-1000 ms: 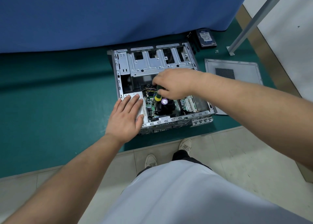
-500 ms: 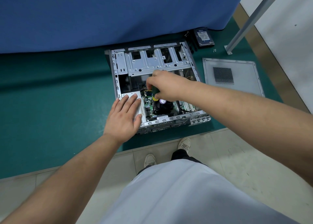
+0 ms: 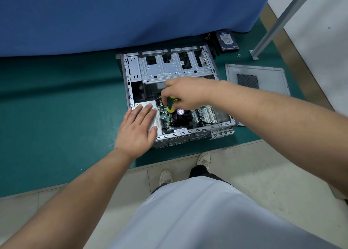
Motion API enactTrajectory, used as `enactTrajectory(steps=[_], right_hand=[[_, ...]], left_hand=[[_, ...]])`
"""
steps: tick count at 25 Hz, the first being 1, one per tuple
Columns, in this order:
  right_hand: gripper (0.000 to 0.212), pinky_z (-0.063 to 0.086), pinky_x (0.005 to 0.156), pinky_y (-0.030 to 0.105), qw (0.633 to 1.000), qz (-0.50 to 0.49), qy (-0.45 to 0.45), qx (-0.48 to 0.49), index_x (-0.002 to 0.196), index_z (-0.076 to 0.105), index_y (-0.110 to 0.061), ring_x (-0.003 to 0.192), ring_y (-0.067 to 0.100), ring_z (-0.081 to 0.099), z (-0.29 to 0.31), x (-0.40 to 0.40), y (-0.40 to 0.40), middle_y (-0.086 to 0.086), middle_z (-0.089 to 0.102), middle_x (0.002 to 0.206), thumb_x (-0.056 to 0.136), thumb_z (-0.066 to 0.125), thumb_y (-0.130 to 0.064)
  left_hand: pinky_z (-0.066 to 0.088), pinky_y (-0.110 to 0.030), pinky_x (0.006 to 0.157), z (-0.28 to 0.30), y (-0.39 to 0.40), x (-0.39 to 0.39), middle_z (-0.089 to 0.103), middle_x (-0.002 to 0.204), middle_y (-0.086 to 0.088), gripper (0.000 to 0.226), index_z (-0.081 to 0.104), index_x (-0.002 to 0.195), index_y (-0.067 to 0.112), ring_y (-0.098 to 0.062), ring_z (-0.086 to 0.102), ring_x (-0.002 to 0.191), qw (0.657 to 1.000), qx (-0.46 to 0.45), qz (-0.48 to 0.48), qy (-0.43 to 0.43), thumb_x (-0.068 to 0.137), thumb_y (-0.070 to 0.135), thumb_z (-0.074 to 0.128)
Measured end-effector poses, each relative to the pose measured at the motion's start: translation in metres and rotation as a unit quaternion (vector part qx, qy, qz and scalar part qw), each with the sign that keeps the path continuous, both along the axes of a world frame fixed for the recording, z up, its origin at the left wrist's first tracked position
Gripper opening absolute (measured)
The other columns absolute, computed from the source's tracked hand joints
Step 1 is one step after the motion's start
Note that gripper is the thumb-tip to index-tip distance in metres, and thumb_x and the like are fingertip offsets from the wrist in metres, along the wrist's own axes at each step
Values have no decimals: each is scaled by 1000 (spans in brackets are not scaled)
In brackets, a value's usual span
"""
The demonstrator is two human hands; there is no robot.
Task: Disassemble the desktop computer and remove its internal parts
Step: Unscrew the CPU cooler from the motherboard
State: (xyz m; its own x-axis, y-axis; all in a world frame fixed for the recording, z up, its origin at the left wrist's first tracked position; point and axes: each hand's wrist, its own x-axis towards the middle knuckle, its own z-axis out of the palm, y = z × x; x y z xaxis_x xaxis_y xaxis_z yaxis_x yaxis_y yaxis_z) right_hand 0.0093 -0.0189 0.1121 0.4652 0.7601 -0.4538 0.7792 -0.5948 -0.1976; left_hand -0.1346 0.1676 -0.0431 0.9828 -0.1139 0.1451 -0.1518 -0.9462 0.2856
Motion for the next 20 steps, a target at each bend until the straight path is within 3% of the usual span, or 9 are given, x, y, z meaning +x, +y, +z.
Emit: enactTrajectory(steps=[2,4,6,9,12,14,16,18,20], right_hand=[[38,38,72,33,996,-72,-44,8,130,52,-27,98,19,56,-9,-7,2,-4,54,106,100,55,-49],[57,36,61,33,971,-174,-159,-28,127,53,-20,93,27,62,-17,-13,8,1,55,90,101,34,-67],[59,32,56,33,953,-155,-253,-53,122,58,-15,92,32,66,-23,-16,13,8,65,92,104,28,-63],[26,36,63,32,991,-11,-127,-41,129,51,-16,98,30,58,-23,-13,9,10,55,117,105,49,-26],[37,45,65,33,999,11,-21,-27,133,49,-25,93,20,53,-10,-4,0,1,47,120,98,57,-15],[40,45,66,36,995,-51,-78,-26,136,48,-21,92,27,60,-10,-5,0,6,60,114,101,55,-40],[58,34,60,35,966,-122,-220,-56,129,53,-14,89,32,66,-20,-14,3,8,66,94,102,35,-62],[57,33,58,35,946,-121,-293,-62,127,53,-11,88,32,68,-25,-22,10,7,65,87,106,29,-58],[41,44,68,40,977,-33,-210,-21,132,49,-12,101,34,63,-25,-19,12,9,64,110,107,40,-44]], left_hand=[[18,-49,126,0,0,0,44,159,-3,59,50,150,15,-31,36,148,1000,0,2,1,99,43,40],[18,-50,126,0,0,0,45,159,-3,59,51,150,15,-31,36,148,1000,-3,3,-1,99,43,40],[19,-50,125,-1,0,0,45,158,-3,59,52,149,15,-32,37,147,1000,-5,2,-5,99,43,40],[19,-50,126,-1,0,0,45,158,-3,59,51,149,15,-32,37,147,1000,-3,0,-4,99,43,40],[17,-49,126,0,0,0,45,159,-3,59,51,150,15,-31,36,148,1000,1,0,1,99,43,40],[18,-49,126,1,0,0,45,159,-3,60,51,150,15,-31,36,148,1000,-1,0,2,99,43,40],[19,-51,125,1,0,0,45,159,-4,60,51,150,14,-32,37,148,1000,-3,0,1,99,42,40],[20,-51,125,2,-1,0,46,158,-4,59,52,149,14,-33,38,147,1000,-4,-1,-4,98,42,41],[20,-51,125,1,-1,0,47,157,-5,59,53,148,13,-33,39,146,1000,-6,-1,-6,98,42,42]])
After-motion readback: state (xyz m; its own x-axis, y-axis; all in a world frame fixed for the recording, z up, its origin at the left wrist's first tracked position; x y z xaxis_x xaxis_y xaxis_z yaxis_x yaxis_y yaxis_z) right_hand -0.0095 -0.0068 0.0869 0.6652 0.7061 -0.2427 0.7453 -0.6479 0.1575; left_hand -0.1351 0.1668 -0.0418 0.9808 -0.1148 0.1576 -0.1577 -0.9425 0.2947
